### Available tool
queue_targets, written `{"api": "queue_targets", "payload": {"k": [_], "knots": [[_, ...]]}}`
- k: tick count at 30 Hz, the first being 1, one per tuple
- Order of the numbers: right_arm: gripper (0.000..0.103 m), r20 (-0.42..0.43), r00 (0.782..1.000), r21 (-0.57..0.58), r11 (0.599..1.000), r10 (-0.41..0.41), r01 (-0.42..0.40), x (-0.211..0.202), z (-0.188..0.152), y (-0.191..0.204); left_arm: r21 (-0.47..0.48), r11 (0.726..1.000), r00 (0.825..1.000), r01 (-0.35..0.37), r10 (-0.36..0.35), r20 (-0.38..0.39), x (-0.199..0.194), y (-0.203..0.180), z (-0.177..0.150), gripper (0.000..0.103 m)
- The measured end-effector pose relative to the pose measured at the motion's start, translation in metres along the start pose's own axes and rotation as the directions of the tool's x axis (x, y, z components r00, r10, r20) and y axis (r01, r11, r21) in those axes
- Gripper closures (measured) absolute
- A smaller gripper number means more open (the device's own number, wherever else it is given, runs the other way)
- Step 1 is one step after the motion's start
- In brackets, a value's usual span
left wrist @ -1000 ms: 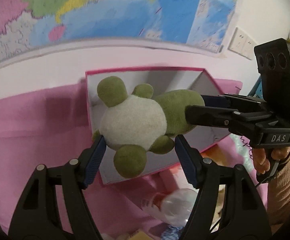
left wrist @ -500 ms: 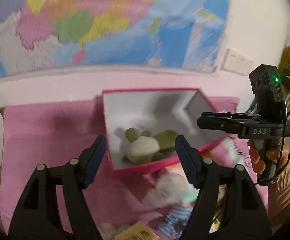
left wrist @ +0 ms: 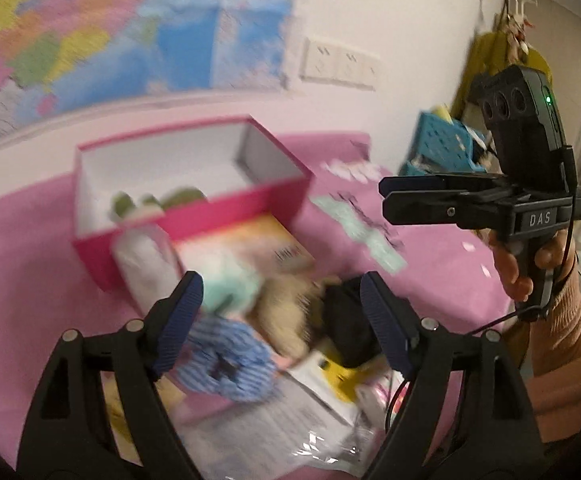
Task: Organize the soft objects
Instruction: 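Grasp the black cloth with the left gripper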
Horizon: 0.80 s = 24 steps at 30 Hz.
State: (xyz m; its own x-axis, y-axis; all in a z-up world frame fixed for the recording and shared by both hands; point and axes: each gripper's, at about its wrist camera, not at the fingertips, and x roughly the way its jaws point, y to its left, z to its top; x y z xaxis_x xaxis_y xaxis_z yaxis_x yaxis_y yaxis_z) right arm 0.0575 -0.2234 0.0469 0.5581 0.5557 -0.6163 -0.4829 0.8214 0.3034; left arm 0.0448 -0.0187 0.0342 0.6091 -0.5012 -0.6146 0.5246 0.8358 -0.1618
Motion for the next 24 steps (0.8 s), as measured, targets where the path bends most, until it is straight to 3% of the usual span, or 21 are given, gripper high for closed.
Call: {"api": "queue_targets", "payload": {"k": [2, 10, 15, 21, 24], "knots": [[0.032, -0.030, 1.000, 0.023, 1.000, -0.010, 0.010, 0.002, -0.016, -0.009, -0.001, 0.999, 0.999, 0.032, -0.032, -0.043, 0.012, -0.009, -0.009, 0.021], [0.031, -0.161, 0.982, 0.117, 0.986, -0.098, 0.118, 0.036, -0.065, -0.041, -0.028, 0.999, 0.987, 0.042, -0.046, -0.156, 0.052, -0.024, -0.030, 0.021], [0.031, -0.170, 0.980, 0.100, 0.987, -0.105, 0.123, 0.049, -0.072, -0.038, -0.039, 0.998, 0.977, 0.047, -0.054, -0.206, 0.067, -0.030, -0.037, 0.022], [0.031, -0.163, 0.981, 0.060, 0.991, -0.108, 0.119, 0.057, -0.073, -0.027, -0.053, 0.997, 0.965, 0.048, -0.060, -0.256, 0.081, -0.033, -0.044, 0.039], [0.033, -0.156, 0.982, 0.036, 0.993, -0.107, 0.114, 0.056, -0.073, -0.023, -0.060, 0.997, 0.962, 0.050, -0.064, -0.265, 0.084, -0.033, -0.045, 0.039]]}}
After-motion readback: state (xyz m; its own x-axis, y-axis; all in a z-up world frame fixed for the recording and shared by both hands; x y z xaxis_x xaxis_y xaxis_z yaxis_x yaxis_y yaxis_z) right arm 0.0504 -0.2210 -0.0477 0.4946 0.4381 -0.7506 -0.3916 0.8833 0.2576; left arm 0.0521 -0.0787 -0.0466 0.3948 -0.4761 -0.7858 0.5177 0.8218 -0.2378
